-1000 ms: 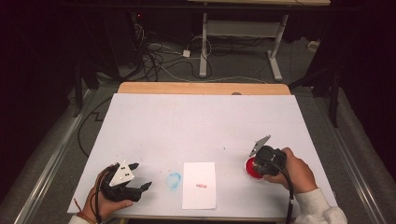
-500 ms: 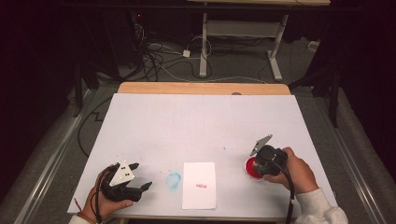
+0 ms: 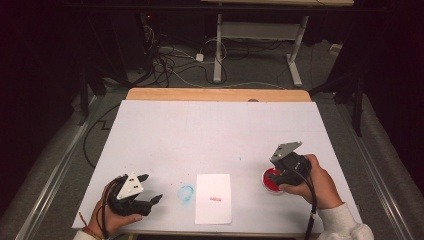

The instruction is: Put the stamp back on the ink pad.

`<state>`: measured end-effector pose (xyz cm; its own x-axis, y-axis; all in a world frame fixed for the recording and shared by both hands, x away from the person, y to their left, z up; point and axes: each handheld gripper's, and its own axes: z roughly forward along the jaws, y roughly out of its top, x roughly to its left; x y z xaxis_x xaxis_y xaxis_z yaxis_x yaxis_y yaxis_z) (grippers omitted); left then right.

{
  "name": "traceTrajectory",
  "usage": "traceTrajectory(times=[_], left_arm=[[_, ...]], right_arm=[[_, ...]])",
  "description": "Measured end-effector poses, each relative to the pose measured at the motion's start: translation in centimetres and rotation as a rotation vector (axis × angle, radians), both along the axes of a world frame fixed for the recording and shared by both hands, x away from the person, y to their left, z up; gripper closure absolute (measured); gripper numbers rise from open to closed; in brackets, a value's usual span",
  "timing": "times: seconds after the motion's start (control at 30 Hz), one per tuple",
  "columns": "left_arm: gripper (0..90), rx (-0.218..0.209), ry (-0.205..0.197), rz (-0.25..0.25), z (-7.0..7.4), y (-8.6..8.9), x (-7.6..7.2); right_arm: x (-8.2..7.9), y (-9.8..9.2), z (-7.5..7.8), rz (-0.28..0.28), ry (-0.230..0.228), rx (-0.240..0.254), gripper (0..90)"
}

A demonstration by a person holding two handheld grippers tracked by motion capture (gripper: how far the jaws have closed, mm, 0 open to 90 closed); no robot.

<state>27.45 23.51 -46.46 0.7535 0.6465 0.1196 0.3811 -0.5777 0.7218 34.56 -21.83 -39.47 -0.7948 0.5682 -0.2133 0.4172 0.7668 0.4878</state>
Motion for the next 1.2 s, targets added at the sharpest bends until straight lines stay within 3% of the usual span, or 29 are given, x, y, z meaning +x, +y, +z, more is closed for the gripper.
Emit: traceTrajectory(times=[0.2,0.3,0.43,0.6,0.83,1.2], left_arm=[[20.7,0.002,0.000,0.000,0.0,0.0,0.0],[20.7,0.000,-0.002,0.001,0.0,0.0,0.0],[20.7,0.000,-0.002,0.003,0.0,0.1,0.0],[20.7,0.001,-0.004,0.002,0.0,0.0,0.0],[19.8,-0.002,-0.003,0.007,0.1,0.1,0.0],[19.8,-0.004,-0.004,0.008,0.0,0.1,0.0]], right_arm=[[-0.3,-0.2,1.0,-0.041,-0.101,0.115,37.6],[-0.5,-0.2,1.4,-0.040,-0.130,0.170,32.1],[-0.9,-0.1,1.7,-0.058,-0.214,0.209,25.3],[-1.5,-0.1,1.8,-0.084,-0.305,0.237,20.8],[-2.5,0.1,1.8,-0.064,-0.377,0.266,18.9],[-3.5,0.2,1.3,-0.052,-0.426,0.301,17.5]])
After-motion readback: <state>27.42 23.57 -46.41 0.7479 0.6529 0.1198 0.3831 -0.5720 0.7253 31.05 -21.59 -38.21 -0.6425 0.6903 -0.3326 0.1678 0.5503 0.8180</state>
